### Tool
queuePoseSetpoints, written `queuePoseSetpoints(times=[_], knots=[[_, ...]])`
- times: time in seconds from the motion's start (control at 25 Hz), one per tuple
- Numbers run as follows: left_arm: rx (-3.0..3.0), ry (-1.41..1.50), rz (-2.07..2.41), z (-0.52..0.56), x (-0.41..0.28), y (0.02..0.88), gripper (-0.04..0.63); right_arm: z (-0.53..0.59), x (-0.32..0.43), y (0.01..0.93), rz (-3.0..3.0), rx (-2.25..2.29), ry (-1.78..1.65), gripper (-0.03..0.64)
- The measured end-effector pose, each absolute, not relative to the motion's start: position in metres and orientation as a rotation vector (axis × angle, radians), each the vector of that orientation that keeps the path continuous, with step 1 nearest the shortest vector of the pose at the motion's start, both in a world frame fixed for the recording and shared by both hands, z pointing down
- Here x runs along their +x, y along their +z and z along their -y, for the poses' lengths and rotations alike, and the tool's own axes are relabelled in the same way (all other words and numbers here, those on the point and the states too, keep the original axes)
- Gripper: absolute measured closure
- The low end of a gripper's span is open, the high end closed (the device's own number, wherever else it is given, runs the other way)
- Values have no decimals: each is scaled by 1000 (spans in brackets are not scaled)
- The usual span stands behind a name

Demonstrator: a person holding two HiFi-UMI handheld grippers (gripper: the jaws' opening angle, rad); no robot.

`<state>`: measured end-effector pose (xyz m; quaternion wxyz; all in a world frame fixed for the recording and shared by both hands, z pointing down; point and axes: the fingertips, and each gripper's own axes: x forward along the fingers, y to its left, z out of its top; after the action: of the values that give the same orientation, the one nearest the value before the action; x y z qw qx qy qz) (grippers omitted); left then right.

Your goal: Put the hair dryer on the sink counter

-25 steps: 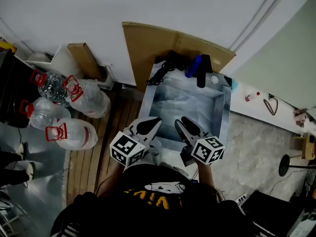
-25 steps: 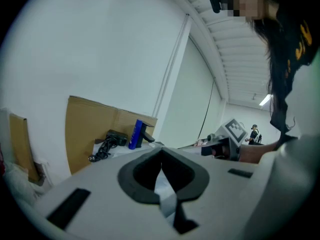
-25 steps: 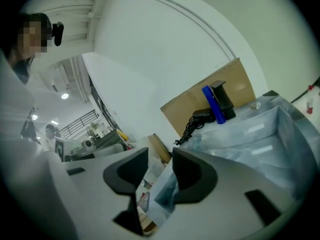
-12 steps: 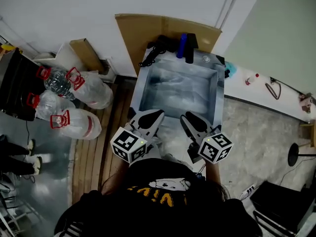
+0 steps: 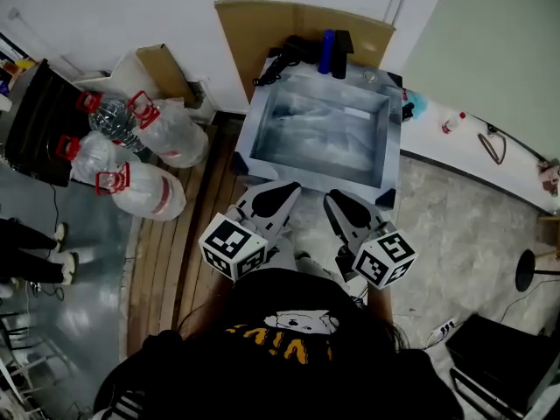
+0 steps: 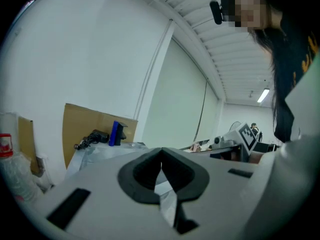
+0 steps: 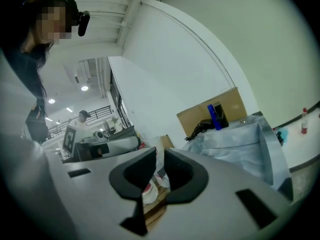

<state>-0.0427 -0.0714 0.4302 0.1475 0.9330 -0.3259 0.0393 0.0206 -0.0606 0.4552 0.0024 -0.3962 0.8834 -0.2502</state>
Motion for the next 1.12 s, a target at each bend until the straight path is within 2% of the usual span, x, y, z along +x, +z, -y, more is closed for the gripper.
queuePoseSetpoints(times=[0.32, 1.12], knots=[[2691, 87, 959, 47, -42, 425, 589, 37, 23, 449, -2794, -1243, -725, 604], [2699, 58, 966, 30, -47, 422, 589, 20, 20, 444, -2827, -1241, -684, 612]])
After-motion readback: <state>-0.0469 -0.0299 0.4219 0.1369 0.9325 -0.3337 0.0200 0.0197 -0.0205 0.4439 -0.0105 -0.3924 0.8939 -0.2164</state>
